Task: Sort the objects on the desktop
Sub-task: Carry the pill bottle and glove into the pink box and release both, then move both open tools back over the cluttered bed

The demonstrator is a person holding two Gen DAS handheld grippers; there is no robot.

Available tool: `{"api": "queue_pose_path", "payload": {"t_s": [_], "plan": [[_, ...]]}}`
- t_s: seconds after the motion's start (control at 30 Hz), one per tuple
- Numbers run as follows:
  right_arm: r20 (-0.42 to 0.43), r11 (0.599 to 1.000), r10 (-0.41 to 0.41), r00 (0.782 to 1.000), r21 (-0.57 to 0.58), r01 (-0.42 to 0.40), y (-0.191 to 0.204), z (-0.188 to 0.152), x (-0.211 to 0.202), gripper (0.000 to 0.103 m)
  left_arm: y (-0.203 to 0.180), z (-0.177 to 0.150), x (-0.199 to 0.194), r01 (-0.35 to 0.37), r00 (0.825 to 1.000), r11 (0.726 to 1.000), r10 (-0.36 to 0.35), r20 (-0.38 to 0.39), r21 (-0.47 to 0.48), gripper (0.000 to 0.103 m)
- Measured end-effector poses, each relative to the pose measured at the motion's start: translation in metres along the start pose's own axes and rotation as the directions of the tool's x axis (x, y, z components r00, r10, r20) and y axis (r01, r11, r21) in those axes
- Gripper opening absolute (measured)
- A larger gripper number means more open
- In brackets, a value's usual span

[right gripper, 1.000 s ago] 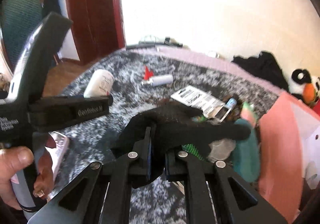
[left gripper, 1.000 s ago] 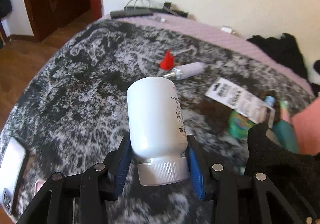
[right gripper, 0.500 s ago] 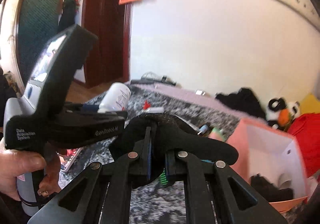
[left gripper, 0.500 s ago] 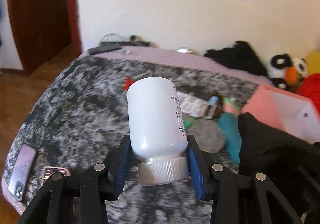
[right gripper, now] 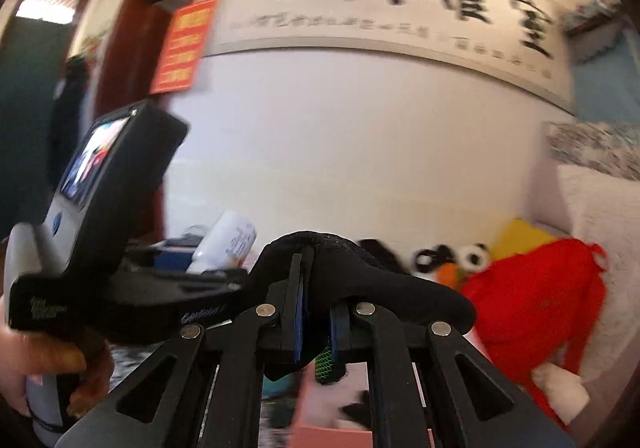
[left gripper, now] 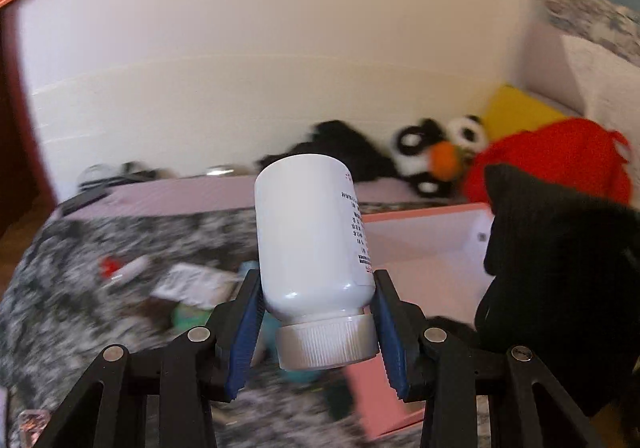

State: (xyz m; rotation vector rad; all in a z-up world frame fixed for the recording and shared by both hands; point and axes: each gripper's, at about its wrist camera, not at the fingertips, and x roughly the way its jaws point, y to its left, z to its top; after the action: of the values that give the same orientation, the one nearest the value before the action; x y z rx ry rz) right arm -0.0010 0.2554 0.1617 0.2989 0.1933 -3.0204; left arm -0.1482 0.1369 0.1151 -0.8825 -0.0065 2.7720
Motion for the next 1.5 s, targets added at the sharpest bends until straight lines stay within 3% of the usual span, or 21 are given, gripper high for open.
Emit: {"api": "queue_pose_path", "payload": {"t_s": [0.2, 0.3, 0.33, 0.4, 0.43, 0.47, 0.6, 0.73, 0.9, 1.03, 1.13, 1.3, 1.5], "plan": [[-0.061, 0.984, -0.131, 0.989, 0.113, 0.137, -0.090, -0.013, 0.034, 0.009, -0.069, 0.017, 0.058, 0.090, 0.995, 0.994, -0.087, -0.055, 0.067, 0.046], [-0.153, 0.979, -0.101, 0.983, 0.161, 0.126, -0.126, -0.027, 0.077, 0.011, -0.093, 0.022, 0.098, 0.164, 0.978, 0.983, -0.152, -0.141, 0.077, 0.051], [-0.206, 0.974, -0.084, 0.975, 0.189, 0.124, -0.138, -0.034, 0.094, 0.017, -0.097, 0.021, 0.107, 0.163, 0.976, 0.983, -0.148, -0.162, 0.079, 0.063], [-0.322, 0.954, -0.059, 0.945, 0.260, 0.148, -0.161, -0.050, 0.126, 0.040, -0.099, 0.019, 0.126, 0.077, 0.980, 0.993, -0.058, -0.188, 0.094, 0.066], [-0.368, 0.940, -0.046, 0.929, 0.297, 0.165, -0.172, -0.059, 0.136, 0.067, -0.097, 0.018, 0.130, 0.048, 0.981, 0.994, -0.028, -0.190, 0.102, 0.071], [-0.404, 0.924, -0.034, 0.914, 0.337, 0.183, -0.181, -0.069, 0.142, 0.082, -0.093, 0.017, 0.134, 0.029, 0.981, 0.994, -0.009, -0.193, 0.103, 0.082], [-0.450, 0.907, -0.018, 0.893, 0.368, 0.203, -0.192, -0.085, 0.146, 0.084, -0.068, 0.011, 0.136, 0.035, 0.979, 0.999, -0.027, -0.200, 0.038, 0.087], [-0.425, 0.919, -0.039, 0.904, 0.341, 0.199, -0.187, -0.076, 0.131, 0.085, -0.044, -0.001, 0.126, 0.022, 0.977, 1.000, -0.018, -0.212, 0.013, 0.087], [-0.344, 0.925, -0.048, 0.938, 0.338, 0.172, -0.154, -0.043, 0.106, 0.085, -0.006, -0.023, 0.099, -0.034, 0.978, 0.999, 0.036, -0.208, 0.015, 0.087], [-0.286, 0.943, 0.009, 0.958, 0.321, 0.087, -0.106, -0.027, 0.098, 0.088, 0.041, -0.041, 0.074, -0.101, 0.975, 0.995, 0.095, -0.203, -0.019, 0.089], [-0.262, 0.962, 0.080, 0.962, 0.274, -0.005, -0.052, -0.019, 0.102, 0.088, 0.088, -0.062, 0.057, -0.169, 0.964, 0.984, 0.153, -0.218, -0.055, 0.089], [-0.309, 0.980, 0.174, 0.935, 0.147, -0.134, 0.053, -0.028, 0.133, 0.088, 0.167, -0.094, 0.039, -0.272, 0.939, 0.952, 0.230, -0.256, -0.143, 0.089], [-0.442, 0.965, 0.258, 0.859, 0.067, -0.255, 0.148, -0.072, 0.189, 0.093, 0.246, -0.123, 0.030, -0.345, 0.916, 0.913, 0.276, -0.292, -0.219, 0.089]]}}
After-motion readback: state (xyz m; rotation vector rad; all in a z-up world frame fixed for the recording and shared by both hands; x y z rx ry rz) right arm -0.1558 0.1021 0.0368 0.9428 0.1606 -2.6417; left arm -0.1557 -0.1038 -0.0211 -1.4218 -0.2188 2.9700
